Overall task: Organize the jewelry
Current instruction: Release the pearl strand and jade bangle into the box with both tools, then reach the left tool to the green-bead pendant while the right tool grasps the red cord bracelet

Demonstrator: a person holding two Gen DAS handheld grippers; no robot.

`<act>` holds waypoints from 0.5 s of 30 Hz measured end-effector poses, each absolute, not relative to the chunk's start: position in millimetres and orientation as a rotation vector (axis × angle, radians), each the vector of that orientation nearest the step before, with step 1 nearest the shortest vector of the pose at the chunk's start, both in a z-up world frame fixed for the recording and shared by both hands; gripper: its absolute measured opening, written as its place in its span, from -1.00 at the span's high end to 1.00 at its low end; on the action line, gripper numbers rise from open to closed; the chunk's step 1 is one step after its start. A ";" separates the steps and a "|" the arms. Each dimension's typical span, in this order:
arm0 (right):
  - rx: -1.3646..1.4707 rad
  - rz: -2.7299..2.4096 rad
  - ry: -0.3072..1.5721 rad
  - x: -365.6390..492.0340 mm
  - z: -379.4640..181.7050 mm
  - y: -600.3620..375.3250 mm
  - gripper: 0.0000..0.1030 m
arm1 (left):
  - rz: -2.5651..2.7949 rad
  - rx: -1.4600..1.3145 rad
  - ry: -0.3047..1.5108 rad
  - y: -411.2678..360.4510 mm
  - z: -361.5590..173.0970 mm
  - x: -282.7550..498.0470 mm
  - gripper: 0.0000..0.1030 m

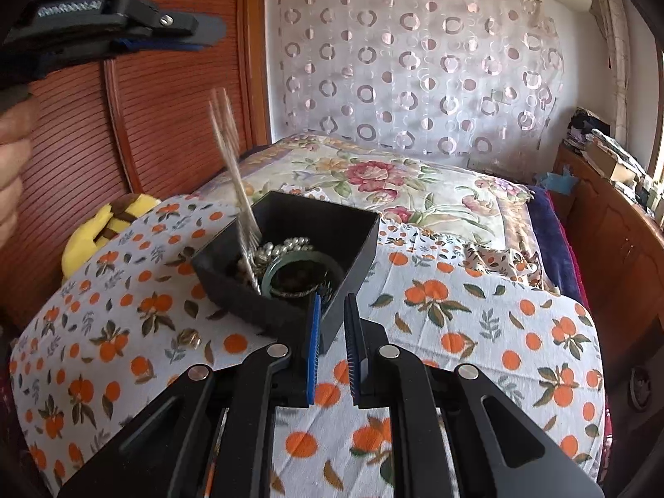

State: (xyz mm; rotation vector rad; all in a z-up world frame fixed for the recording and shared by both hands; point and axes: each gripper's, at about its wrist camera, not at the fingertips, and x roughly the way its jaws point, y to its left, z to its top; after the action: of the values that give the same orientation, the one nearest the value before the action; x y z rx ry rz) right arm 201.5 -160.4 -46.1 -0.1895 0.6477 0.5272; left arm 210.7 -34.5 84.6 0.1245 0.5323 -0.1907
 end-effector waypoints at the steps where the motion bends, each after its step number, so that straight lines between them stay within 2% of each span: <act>1: -0.192 0.530 0.647 198.0 -46.1 -162.1 0.72 | -0.188 0.126 0.537 -33.0 79.5 207.3 0.43; 6: -0.201 0.547 0.666 178.6 -51.8 -169.5 0.72 | -0.200 0.126 0.577 -25.1 51.9 190.8 0.13; 15: -0.226 0.590 0.740 144.9 -77.2 -169.0 0.64 | -0.231 0.147 0.679 -14.9 -7.7 160.3 -0.26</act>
State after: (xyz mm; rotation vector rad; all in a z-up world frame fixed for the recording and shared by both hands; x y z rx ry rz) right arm 144.9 -169.0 -77.2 -0.2261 0.7404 0.5901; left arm 160.3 -14.9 -7.7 0.1474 0.6791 -0.2307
